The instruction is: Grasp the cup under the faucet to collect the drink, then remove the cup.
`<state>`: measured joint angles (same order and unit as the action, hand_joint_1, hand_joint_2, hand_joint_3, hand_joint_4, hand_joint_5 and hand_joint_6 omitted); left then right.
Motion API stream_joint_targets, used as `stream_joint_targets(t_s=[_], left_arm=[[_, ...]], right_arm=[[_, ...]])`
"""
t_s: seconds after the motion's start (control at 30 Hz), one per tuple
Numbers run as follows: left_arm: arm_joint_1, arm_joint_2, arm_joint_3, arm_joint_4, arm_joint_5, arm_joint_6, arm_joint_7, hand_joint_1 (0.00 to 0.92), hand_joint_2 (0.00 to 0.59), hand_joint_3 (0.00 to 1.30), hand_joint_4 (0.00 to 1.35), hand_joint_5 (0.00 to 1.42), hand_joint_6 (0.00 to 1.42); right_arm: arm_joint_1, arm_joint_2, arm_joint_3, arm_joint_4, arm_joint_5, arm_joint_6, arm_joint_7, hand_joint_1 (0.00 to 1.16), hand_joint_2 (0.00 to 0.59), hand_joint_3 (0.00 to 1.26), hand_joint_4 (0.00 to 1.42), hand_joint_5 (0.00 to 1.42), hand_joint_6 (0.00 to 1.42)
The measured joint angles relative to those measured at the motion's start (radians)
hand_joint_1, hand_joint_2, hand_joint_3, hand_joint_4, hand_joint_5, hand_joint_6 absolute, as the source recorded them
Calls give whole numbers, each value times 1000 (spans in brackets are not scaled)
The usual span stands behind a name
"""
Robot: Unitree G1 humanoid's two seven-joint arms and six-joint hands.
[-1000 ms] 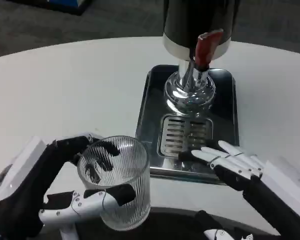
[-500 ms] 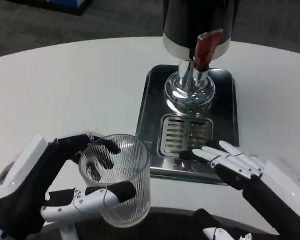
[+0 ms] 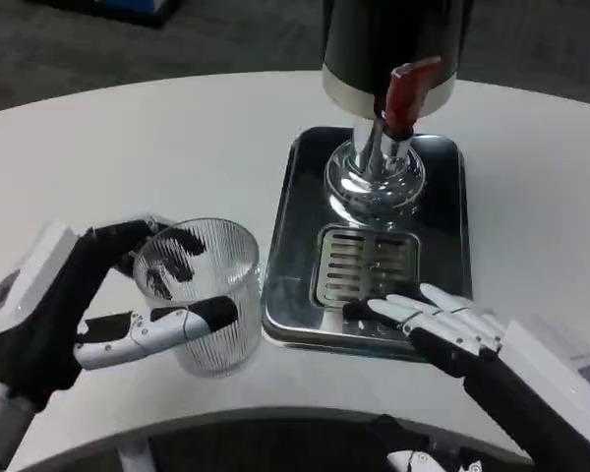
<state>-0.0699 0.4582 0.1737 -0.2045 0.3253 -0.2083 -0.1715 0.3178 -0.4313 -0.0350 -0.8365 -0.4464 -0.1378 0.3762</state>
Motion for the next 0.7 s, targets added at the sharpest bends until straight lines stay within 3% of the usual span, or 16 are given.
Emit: stream_joint_targets(t_s=[0.33,0.7], left_arm=[[-197,12,-99,294,122,-149,136,673,74,722,719,708,525],[-364,-6,-228,488,238,-199,252,664,78,722,717,706,525]], right_arm=[[30,8,-3,-17,-3,4,-1,506,441,185,126,49,63],[49,22,-14,-20,-5,2,-1,506,441,186,126,49,63]])
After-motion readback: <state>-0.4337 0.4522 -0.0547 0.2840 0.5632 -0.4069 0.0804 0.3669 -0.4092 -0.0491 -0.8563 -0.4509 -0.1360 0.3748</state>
